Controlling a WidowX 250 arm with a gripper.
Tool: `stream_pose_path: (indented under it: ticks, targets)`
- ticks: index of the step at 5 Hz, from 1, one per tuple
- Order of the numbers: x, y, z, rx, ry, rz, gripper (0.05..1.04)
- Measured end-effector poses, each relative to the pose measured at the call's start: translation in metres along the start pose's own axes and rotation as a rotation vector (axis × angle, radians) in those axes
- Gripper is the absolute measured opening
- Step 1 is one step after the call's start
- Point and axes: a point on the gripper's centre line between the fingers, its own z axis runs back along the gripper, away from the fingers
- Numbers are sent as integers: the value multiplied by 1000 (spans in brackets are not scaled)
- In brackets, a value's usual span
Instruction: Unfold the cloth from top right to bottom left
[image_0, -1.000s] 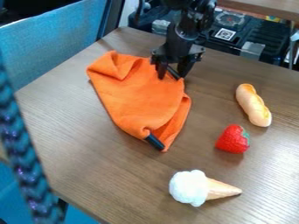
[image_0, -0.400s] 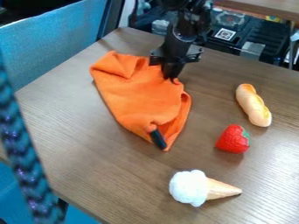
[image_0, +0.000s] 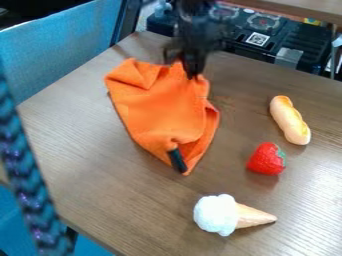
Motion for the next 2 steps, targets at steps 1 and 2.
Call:
stream_pose_path:
  ticks: [1, 2]
  targets:
    - [8, 15, 14, -68, 30, 22, 64]
    - [4, 32, 19, -106, 62, -5, 63]
